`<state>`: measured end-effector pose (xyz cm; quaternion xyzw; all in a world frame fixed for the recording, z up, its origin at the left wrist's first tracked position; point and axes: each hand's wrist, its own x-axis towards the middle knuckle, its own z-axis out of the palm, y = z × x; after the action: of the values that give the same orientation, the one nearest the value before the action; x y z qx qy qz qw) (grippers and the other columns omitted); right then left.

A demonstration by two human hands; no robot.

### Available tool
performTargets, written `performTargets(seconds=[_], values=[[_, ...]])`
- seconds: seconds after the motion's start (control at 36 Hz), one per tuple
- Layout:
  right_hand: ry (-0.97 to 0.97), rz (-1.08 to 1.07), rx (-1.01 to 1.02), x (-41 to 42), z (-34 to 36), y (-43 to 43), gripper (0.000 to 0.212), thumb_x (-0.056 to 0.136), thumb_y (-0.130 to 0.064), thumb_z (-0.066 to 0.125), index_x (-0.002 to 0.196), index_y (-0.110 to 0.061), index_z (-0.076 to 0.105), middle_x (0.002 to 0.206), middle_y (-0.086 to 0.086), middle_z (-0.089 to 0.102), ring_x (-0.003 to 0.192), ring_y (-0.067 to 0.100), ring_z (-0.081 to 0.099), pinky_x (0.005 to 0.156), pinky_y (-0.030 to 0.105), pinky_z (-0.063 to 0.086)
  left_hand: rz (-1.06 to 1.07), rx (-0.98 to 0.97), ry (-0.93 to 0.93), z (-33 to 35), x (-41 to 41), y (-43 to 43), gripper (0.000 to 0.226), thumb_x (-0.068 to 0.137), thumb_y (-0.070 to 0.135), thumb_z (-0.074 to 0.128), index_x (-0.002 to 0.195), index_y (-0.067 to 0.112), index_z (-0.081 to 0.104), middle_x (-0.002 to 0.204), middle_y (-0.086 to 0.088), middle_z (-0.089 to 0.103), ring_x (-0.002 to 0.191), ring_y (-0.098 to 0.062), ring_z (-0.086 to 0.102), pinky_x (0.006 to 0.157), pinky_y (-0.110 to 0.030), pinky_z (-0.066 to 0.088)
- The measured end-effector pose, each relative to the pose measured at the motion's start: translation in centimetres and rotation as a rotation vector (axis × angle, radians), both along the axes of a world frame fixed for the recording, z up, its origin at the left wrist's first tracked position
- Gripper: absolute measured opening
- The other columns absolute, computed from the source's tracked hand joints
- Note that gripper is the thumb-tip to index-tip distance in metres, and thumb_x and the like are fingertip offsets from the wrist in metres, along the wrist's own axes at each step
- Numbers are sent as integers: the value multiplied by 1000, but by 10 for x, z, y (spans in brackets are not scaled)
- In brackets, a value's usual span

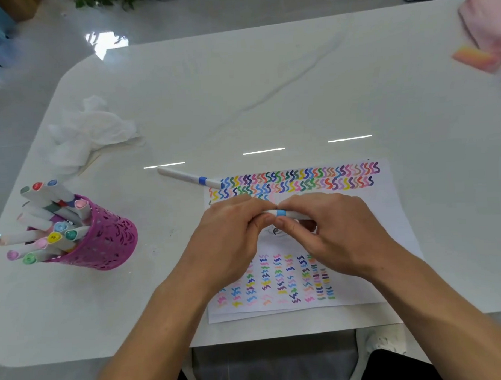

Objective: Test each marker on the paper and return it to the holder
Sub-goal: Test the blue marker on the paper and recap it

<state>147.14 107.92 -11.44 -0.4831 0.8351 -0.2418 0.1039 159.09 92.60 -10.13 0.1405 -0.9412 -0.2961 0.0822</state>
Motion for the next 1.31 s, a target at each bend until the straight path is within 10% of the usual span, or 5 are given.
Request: performTargets(seconds=[0.81, 1.17, 1.31], values=[[28, -118, 34, -5, -6, 4, 60, 98, -73, 31, 65, -24, 39, 48, -4, 39, 47, 12, 43, 49, 31, 35, 197, 123, 110, -7, -9, 7, 15, 91, 26, 66, 97, 30, 78, 85, 16, 74, 73, -1, 65, 74, -29, 55], [-373, -235, -152, -10, -7, 3, 10, 107, -29, 45, 113, -37, 45, 81, 2, 70, 71, 22, 65, 71, 48, 53, 328, 21, 67, -6, -8, 1, 12, 94, 30, 68, 101, 30, 77, 86, 20, 65, 76, -5, 58, 80, -28, 50], [-492, -260, -385, -13, -3, 4, 27, 107, -15, 52, 112, -40, 56, 102, -9, 67, 63, 15, 71, 57, 25, 55, 292, 19, 28, -8, -5, -2, 13, 93, 32, 69, 103, 33, 77, 93, 18, 63, 78, 0, 57, 78, -19, 46]])
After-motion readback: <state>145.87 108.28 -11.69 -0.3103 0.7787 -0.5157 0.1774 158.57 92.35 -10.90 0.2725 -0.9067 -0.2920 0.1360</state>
